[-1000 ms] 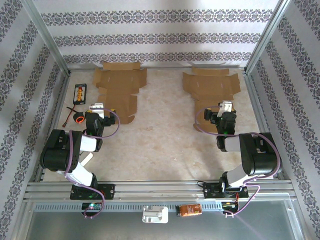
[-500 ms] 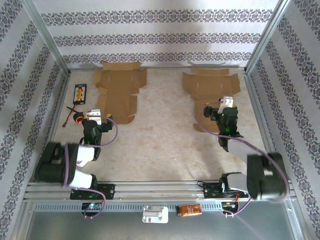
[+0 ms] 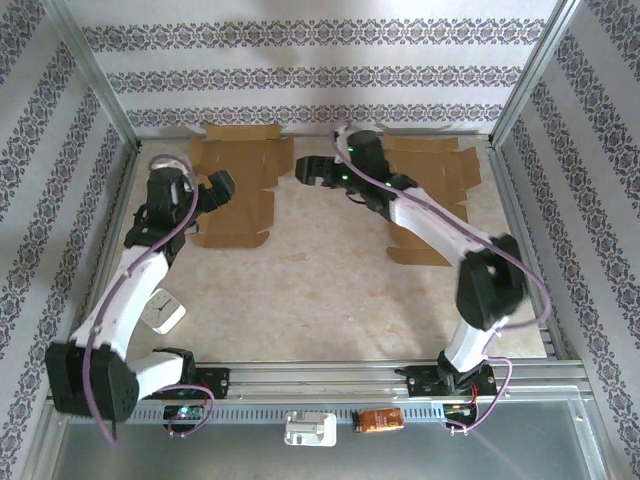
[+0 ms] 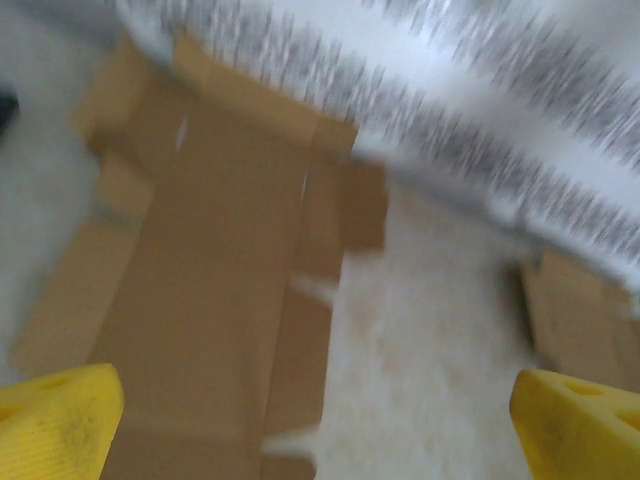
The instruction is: Fold the paper box
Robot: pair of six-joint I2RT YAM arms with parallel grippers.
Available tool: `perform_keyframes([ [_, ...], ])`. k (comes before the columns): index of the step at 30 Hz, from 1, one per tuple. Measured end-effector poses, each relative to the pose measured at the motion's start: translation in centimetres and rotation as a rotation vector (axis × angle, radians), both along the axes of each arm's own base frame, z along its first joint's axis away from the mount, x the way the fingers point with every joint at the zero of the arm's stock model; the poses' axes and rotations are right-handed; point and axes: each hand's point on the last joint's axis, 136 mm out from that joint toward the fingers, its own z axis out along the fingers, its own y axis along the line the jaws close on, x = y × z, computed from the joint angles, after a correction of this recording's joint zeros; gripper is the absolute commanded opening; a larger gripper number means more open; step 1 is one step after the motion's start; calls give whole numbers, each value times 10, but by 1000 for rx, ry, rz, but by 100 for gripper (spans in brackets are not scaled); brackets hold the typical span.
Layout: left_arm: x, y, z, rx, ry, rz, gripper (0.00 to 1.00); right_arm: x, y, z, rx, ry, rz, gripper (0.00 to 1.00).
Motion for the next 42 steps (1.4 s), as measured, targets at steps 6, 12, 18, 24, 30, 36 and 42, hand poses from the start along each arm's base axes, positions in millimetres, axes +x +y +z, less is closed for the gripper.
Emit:
perform_keyframes([
  [6, -25, -17, -85, -75, 353, -77, 99, 14, 44, -92, -87, 255, 43, 85],
  [12, -26, -23, -95, -103, 408, -110, 99, 8, 90, -137, -143, 350, 114, 74],
  [18, -25, -19, -95, -100, 408, -103, 99, 10, 123, -170, -168, 382, 150, 69],
  [24, -25, -14, -94, -100, 404, -88, 99, 18, 133, -199, -188, 414, 141, 69],
  [30, -25, -13, -92, -101, 399, -85, 99, 23, 129, -199, -207, 401, 102, 91],
  [36, -26, -13, -92, -102, 397, -86, 99, 19, 123, -198, -234, 379, 57, 80],
  [42, -26, -14, -92, -104, 396, -90, 99, 23, 124, -199, -189, 446, 61, 68],
])
